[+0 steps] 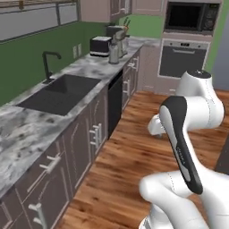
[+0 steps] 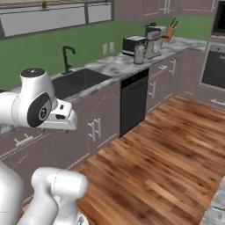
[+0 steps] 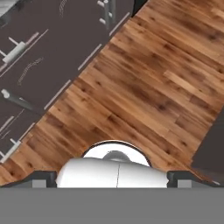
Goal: Navigate to the stand mixer.
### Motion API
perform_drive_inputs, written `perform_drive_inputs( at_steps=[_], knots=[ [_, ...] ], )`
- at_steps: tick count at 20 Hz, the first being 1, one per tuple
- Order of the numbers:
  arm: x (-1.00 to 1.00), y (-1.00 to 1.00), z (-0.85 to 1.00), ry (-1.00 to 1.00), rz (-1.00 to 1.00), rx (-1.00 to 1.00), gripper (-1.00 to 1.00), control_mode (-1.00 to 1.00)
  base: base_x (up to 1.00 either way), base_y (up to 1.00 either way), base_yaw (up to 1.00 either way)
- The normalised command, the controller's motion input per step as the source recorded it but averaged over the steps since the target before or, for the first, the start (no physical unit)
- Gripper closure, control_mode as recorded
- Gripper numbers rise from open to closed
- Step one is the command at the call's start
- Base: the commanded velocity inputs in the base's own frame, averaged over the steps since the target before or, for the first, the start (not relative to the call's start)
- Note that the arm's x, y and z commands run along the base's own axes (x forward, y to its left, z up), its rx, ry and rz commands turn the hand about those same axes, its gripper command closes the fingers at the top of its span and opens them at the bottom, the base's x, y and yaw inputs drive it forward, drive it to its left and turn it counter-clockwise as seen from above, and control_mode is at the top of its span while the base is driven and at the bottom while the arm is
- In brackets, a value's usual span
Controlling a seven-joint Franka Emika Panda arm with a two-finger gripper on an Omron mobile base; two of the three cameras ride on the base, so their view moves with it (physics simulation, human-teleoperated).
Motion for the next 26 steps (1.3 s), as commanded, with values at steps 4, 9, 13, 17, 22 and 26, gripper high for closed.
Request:
perform_drive_inputs(
  at_steps=[4, 9, 13, 17, 22, 26],
  knots=[
    [0.00, 0.00, 0.00, 0.00, 0.00, 0.00, -1.00, 1.00, -0.21, 0.61, -0.52],
    [0.00, 0.00, 0.00, 0.00, 0.00, 0.00, -1.00, 1.00, 0.48, 0.87, -0.39],
    [0.00, 0.00, 0.00, 0.00, 0.00, 0.00, -1.00, 1.00, 1.00, 0.66, -0.23],
    [0.00, 0.00, 0.00, 0.00, 0.00, 0.00, -1.00, 1.00, 1.00, 0.29, -0.20],
    [0.00, 0.00, 0.00, 0.00, 0.00, 0.00, -1.00, 1.00, 1.00, 0.01, -0.16],
    [0.00, 0.00, 0.00, 0.00, 0.00, 0.00, -1.00, 1.00, 1.00, -0.11, -0.04]
  ],
)
